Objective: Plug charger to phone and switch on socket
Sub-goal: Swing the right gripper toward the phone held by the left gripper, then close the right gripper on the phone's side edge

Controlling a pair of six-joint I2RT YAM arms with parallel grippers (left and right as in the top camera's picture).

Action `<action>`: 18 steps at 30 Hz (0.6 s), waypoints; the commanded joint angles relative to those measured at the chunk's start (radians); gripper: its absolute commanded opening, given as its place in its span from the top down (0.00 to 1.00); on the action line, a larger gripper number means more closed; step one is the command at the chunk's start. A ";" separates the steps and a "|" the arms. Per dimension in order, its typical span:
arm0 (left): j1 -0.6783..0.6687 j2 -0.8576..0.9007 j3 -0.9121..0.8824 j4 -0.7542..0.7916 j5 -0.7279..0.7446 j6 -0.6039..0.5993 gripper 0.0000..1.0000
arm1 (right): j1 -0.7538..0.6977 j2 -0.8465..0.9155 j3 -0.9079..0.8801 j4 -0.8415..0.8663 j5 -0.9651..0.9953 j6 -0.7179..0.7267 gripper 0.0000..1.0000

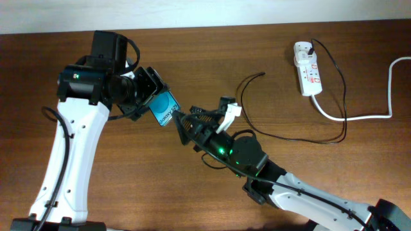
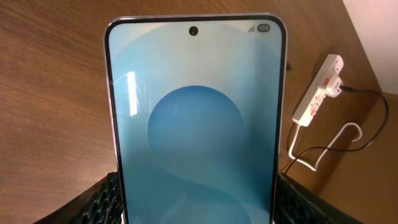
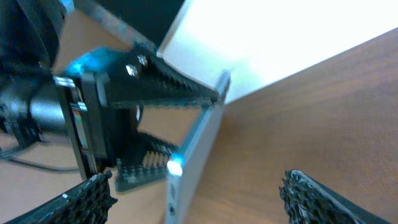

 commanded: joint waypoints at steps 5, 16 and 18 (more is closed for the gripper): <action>-0.002 -0.026 0.024 0.005 -0.014 -0.013 0.61 | 0.009 0.127 0.140 0.006 -0.005 0.017 0.17; -0.002 -0.026 0.024 0.006 -0.014 -0.013 0.62 | 0.017 0.167 0.140 0.003 -0.001 0.103 0.29; -0.002 -0.026 0.024 0.006 -0.014 -0.013 0.62 | 0.017 0.167 0.140 0.010 -0.001 0.103 0.29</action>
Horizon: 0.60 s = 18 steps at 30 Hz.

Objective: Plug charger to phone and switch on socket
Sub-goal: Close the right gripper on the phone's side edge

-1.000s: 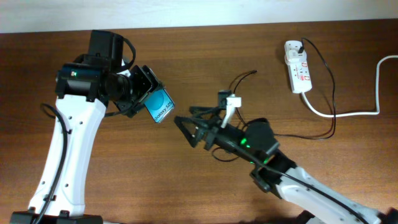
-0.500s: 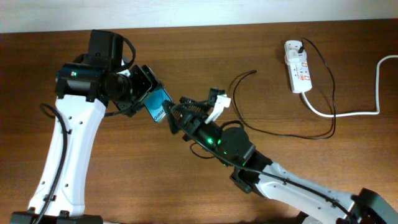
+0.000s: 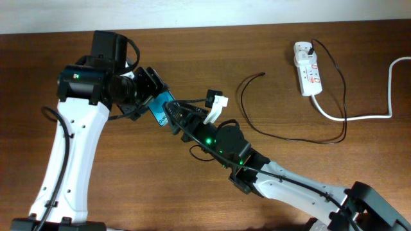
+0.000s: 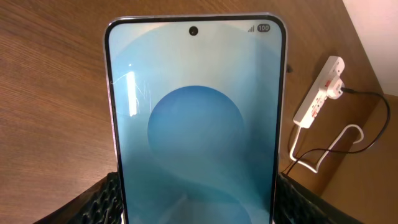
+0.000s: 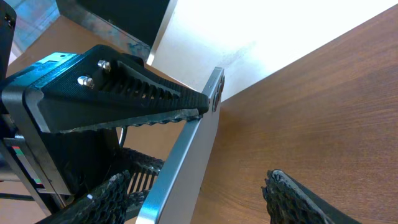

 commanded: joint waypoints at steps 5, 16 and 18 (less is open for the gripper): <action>-0.002 -0.026 0.024 0.005 -0.007 -0.013 0.62 | 0.012 0.011 0.021 0.029 -0.002 0.029 0.29; -0.002 -0.026 0.024 0.004 -0.012 -0.013 0.63 | 0.044 0.011 0.031 0.029 0.043 0.029 0.29; -0.002 -0.026 0.024 0.004 -0.012 -0.013 0.62 | 0.044 0.012 0.033 0.029 0.043 0.029 0.31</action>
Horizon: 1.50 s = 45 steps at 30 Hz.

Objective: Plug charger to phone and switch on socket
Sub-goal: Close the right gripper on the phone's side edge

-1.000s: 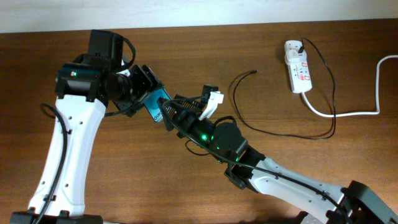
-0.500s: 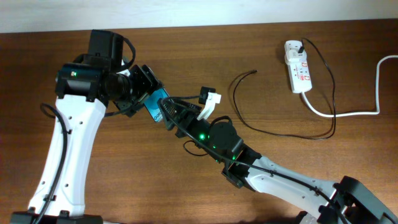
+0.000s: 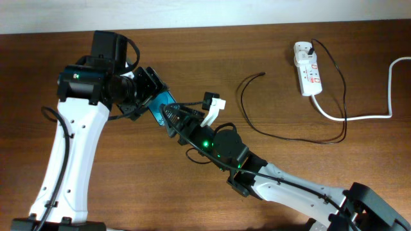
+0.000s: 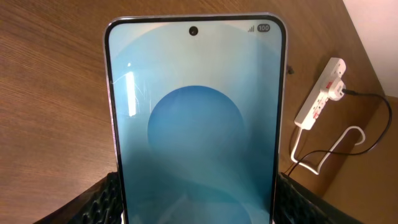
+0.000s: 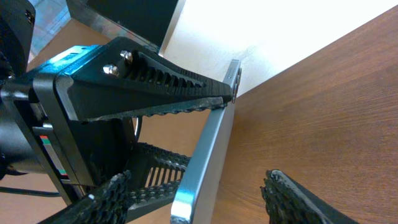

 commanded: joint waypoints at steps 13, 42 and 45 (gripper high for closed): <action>-0.002 -0.026 0.024 0.004 -0.005 -0.013 0.63 | 0.009 0.049 0.062 0.009 0.045 0.004 0.40; -0.002 -0.026 0.024 0.004 -0.007 -0.013 0.62 | 0.009 0.125 0.108 0.010 0.027 0.004 0.52; -0.002 -0.026 0.024 0.004 -0.008 -0.013 0.62 | 0.009 0.126 0.110 0.010 0.026 0.004 0.59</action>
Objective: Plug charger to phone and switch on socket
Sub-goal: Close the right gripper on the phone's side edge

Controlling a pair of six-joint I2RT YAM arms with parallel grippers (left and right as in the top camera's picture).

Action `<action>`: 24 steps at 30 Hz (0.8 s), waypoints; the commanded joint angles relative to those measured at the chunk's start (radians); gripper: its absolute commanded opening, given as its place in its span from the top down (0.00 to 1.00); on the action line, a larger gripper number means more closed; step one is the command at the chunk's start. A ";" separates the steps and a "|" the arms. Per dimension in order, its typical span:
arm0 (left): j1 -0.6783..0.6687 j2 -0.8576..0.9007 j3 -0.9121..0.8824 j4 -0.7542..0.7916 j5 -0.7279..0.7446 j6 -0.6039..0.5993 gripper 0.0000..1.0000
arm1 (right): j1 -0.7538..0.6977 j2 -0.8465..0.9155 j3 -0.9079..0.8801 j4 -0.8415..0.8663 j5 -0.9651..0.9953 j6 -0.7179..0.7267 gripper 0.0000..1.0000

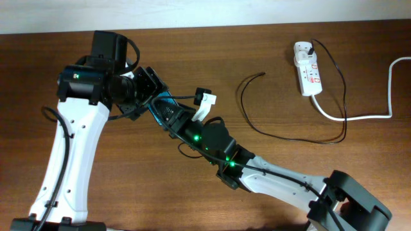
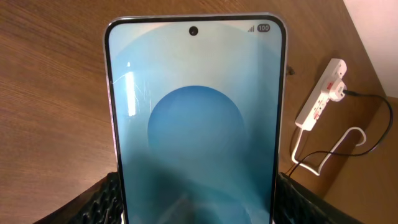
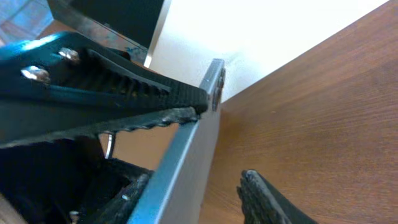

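The phone [image 2: 196,118] is upright with its blue screen lit, and my left gripper [image 2: 197,177] is shut on its lower sides. In the overhead view only a cyan sliver of the phone [image 1: 161,98] shows between the left gripper [image 1: 151,96] and my right gripper [image 1: 169,114]. The wrist view shows the right gripper [image 3: 194,176] open, its fingers [image 3: 264,199] either side of the phone's silver edge [image 3: 186,143]. The charger cable's free end [image 1: 260,75] lies on the table, held by nothing. The white socket strip [image 1: 307,67] sits far right.
The black charger cable [image 1: 289,136] loops across the table from the strip's plug. A white mains cord [image 1: 366,115] runs off to the right edge. The wooden table [image 1: 289,38] ends at a pale wall along the back.
My right gripper has moved further left onto the phone, covering more of it from above. Its fingers now stand closer together around the phone's edge. The left gripper and phone have not moved.
The left gripper held the phone upright and still throughout. The right gripper was open just right of the phone, then at each later moment nearer to it, and now straddles its edge. The cable end stayed on the table.
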 commanded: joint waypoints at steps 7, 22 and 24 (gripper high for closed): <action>-0.002 -0.026 0.024 0.004 -0.003 -0.013 0.62 | 0.009 0.006 0.024 0.055 -0.037 -0.008 0.82; -0.002 -0.026 0.024 0.003 -0.003 -0.013 0.55 | 0.009 0.006 0.024 0.052 -0.086 -0.008 0.96; -0.002 -0.026 0.024 0.003 -0.003 -0.013 0.51 | 0.009 0.005 0.024 0.052 -0.086 -0.008 0.96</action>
